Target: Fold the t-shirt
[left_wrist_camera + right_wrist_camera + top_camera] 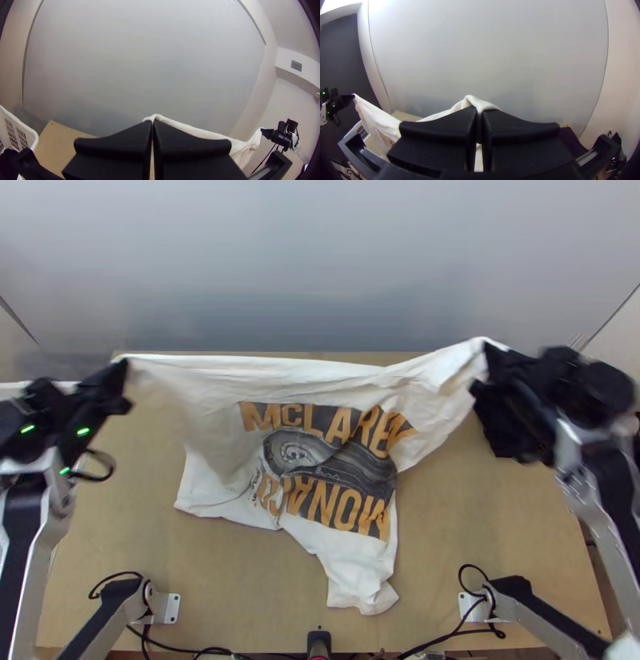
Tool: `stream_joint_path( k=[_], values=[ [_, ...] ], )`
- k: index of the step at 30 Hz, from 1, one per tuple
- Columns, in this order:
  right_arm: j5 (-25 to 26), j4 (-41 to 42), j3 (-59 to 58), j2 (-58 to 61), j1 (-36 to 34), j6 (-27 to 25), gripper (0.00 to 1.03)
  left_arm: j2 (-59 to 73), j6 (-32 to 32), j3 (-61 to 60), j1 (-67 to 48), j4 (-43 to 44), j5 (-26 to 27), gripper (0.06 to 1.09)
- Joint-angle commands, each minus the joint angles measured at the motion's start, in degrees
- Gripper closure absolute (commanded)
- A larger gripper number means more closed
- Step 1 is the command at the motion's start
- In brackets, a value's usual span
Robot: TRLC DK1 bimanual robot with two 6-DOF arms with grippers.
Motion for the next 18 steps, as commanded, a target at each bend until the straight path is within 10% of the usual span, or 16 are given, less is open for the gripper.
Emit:
stream_joint_path(
  k=[1,18],
  values=[
    [4.58,12.66,-0.63,17.22,-0.04,-2.21,1.00,14.88,4.42,-4.27,-9.37,11.00,-8.64,1.05],
    [17.76,21.80,18.97,40.42,-0.04,-0.89,1.00,37.12,4.69,15.77,-12.01,16.27,-20.85,1.05]
  ],
)
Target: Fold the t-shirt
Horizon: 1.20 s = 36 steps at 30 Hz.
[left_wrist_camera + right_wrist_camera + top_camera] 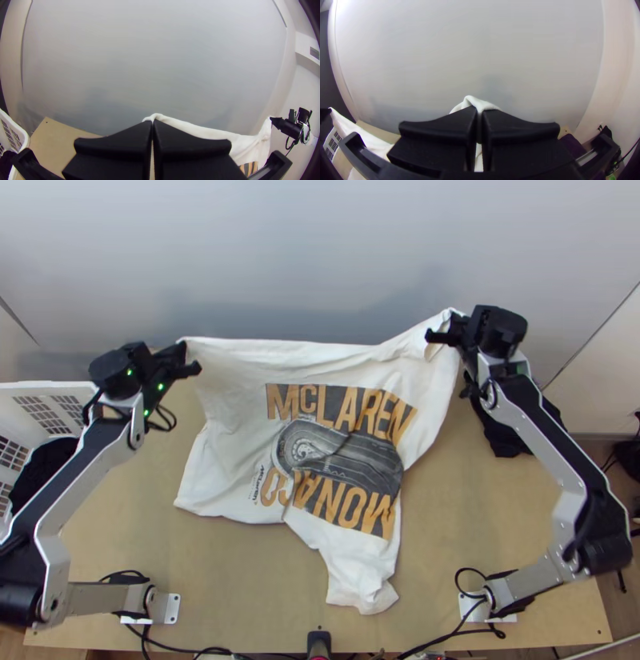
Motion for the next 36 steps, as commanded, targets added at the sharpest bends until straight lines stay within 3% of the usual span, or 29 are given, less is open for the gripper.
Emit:
stream_joint_path(
  k=[1,7,16,30,36],
  values=[
    [5.02,2.74,8.88,8.78,-0.02,-0.56,1.00,8.98,0.47,10.80,-0.31,0.75,-4.81,1.05],
    [5.11,3.62,15.56,13.88,-0.64,-2.14,1.00,14.78,1.61,20.12,0.39,-1.44,-5.78,1.05],
    [5.64,1.86,14.41,13.26,0.07,-2.05,1.00,15.22,4.95,15.98,0.65,-1.44,-5.69,1.05],
    [8.89,0.37,-20.48,-9.59,8.42,-1.53,1.00,6.08,12.69,-8.80,1.00,0.23,-5.25,1.05],
    [8.89,-10.53,-27.42,-15.21,11.58,0.23,1.00,4.58,14.01,-13.81,1.80,0.58,-5.17,1.05]
  ],
)
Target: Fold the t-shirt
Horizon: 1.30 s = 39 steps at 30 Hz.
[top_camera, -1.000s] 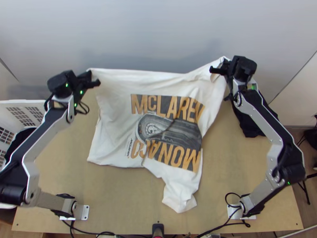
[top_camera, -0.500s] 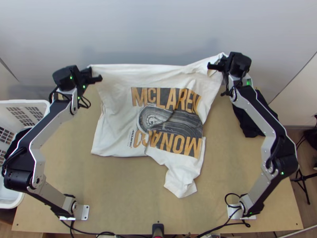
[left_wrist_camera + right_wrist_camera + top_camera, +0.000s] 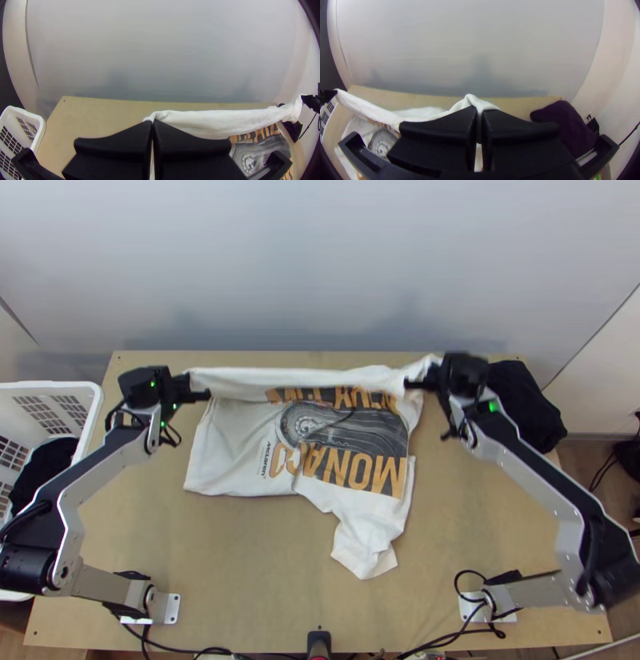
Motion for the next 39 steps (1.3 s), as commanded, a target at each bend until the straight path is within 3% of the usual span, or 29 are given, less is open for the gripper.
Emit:
stream_joint_path(
  k=[1,10,11,12,14,15,17,20,27,31,34,39],
  values=[
    [0.25,-9.69,-10.25,-7.66,4.09,1.63,1.00,-2.17,2.07,-7.32,0.92,0.31,0.17,1.05],
    [-0.45,-14.61,-15.69,-10.38,7.60,3.12,1.00,-2.09,3.13,-11.37,1.80,1.46,0.34,1.05],
    [-1.24,-14.61,-16.22,-9.94,7.69,3.65,1.00,-1.82,3.13,-11.37,1.80,1.46,0.34,1.01],
    [-2.29,-14.61,-16.75,-9.59,7.78,3.92,1.00,-1.56,2.86,-11.37,1.80,1.46,0.34,0.86],
    [-2.47,-12.67,-18.16,-9.06,7.69,5.15,0.99,-1.29,2.25,-11.10,2.06,0.14,0.34,0.33],
    [-3.26,-12.06,-18.86,-8.80,7.34,5.67,0.79,-1.38,2.16,-10.75,2.06,-1.62,0.43,0.19],
    [-4.93,-11.53,-19.56,-7.92,6.37,6.38,0.04,-1.47,2.16,-9.08,2.06,-7.42,1.22,0.11],
    [-10.20,-13.11,-19.21,-8.71,5.23,6.55,0.03,-3.58,1.55,-7.06,2.42,-17.97,5.18,0.11],
    [-21.54,-24.89,-18.95,-21.63,6.02,8.66,0.03,-19.75,1.55,-7.50,10.85,-36.95,22.05,0.11],
    [-33.50,-37.28,-15.87,-26.38,5.93,8.31,0.04,-25.90,13.06,-5.12,13.58,-53.03,22.67,0.11],
    [-43.34,-47.65,-12.53,-28.57,6.28,4.36,0.04,-28.28,23.43,-5.39,14.98,-60.95,22.67,0.11],
    [-47.73,-59.08,-9.28,-27.69,6.37,-4.35,0.04,-25.64,34.50,-5.39,16.48,-70.61,22.76,0.11]
  ],
)
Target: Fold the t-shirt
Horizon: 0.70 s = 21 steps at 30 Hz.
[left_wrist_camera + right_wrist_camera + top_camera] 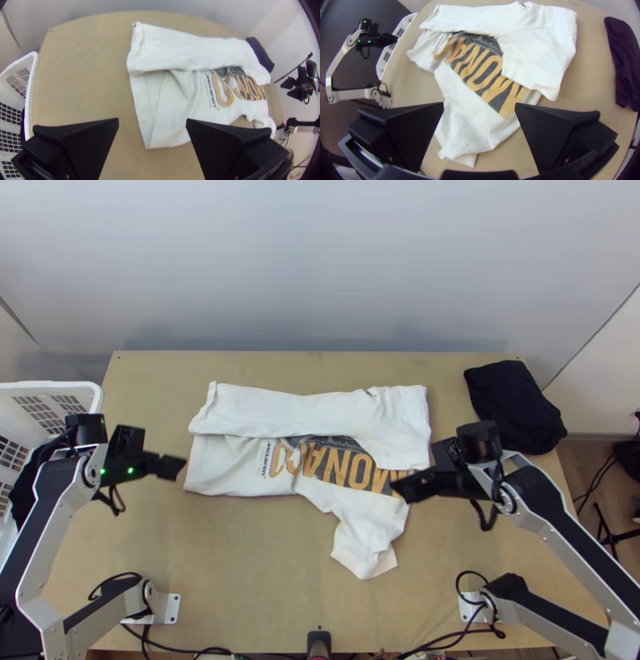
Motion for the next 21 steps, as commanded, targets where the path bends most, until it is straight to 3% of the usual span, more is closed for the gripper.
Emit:
stream_joint_path(
  k=[1,5,12,21],
  values=[
    [-10.12,-16.47,4.38,-1.92,0.25,-8.88,0.04,-1.22,15.35,0.47,2.66,-16.46,1.49,0.11],
    [-10.74,-21.83,4.38,-2.28,1.92,-12.31,0.04,-0.26,18.95,-1.11,1.43,-18.84,1.49,0.11],
    [-10.82,-26.84,4.65,-5.44,7.72,-13.98,0.07,4.22,18.25,-2.96,0.91,-17.87,2.81,0.11],
    [-10.74,-26.66,4.21,-5.44,9.74,-13.71,0.07,7.04,14.38,-6.91,-1.20,-6.53,2.72,0.11]
  ],
)
